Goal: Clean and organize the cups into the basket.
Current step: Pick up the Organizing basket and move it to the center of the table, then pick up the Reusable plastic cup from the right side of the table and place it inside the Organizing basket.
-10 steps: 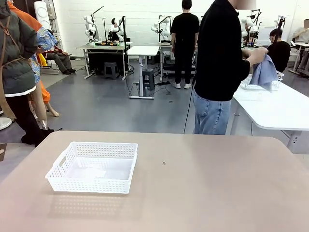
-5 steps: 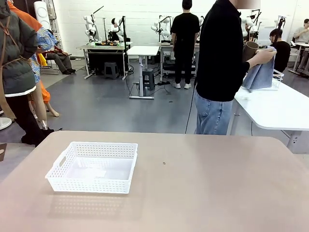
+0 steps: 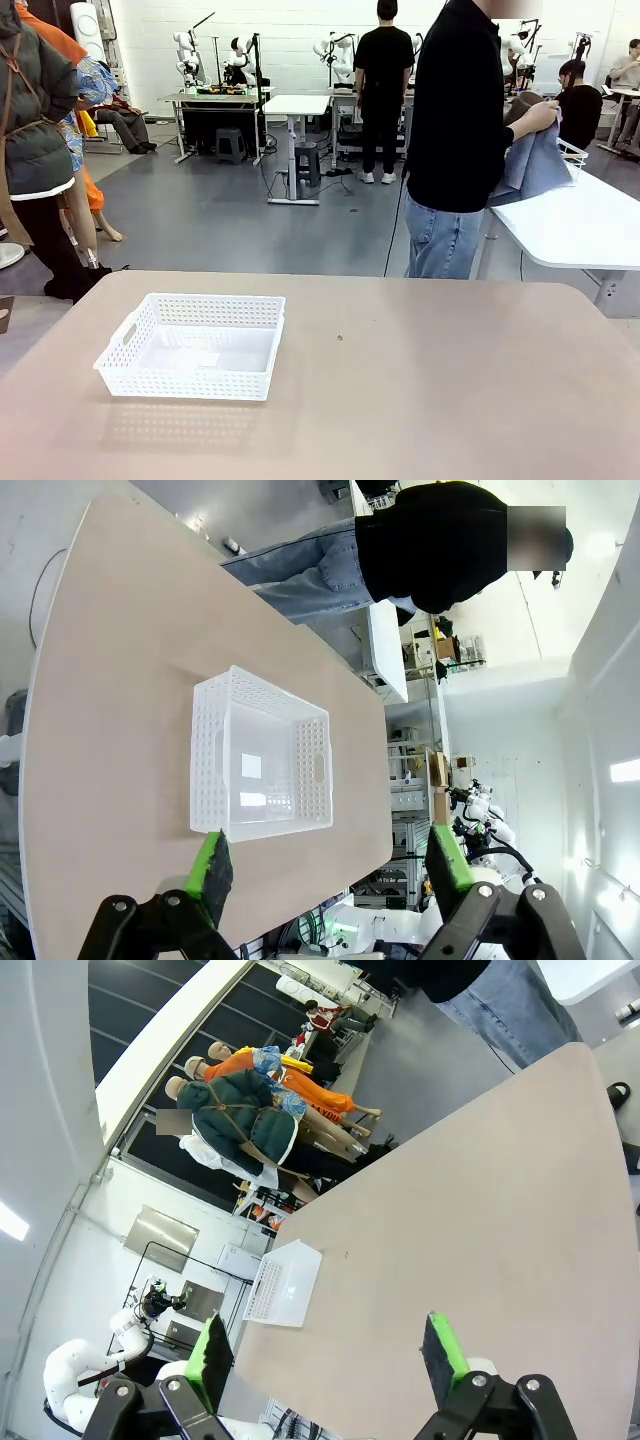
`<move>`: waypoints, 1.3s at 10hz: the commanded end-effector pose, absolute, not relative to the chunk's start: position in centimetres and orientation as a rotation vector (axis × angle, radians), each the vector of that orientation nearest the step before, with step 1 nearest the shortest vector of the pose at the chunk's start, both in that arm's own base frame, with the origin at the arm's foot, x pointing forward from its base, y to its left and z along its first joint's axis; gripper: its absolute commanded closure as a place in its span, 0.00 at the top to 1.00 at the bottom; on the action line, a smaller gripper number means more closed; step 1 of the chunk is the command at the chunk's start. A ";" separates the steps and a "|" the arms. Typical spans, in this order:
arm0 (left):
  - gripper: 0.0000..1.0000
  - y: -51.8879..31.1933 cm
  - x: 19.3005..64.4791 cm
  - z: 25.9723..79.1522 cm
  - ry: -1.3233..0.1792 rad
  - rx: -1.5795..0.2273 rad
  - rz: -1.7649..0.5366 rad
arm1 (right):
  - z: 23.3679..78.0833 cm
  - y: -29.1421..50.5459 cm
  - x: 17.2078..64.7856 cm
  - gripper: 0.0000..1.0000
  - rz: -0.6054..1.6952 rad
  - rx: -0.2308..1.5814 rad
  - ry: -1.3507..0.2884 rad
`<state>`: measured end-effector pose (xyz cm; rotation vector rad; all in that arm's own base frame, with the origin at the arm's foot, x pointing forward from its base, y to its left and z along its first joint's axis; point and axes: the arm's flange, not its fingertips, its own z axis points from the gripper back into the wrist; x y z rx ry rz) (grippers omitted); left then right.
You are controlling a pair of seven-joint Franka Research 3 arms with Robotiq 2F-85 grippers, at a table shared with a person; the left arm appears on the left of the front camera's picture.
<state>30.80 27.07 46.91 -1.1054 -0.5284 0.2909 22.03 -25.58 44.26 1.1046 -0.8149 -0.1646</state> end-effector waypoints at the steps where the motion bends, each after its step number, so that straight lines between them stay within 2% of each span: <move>1: 1.00 27.2 30.7 47.0 -0.532 -1.110 0.292 | 44.3 -25.7 22.3 1.00 -0.164 1.119 -0.836; 13: 1.00 27.2 30.7 47.0 -0.532 -1.110 0.292 | 44.3 -25.7 22.3 1.00 -0.164 1.119 -0.836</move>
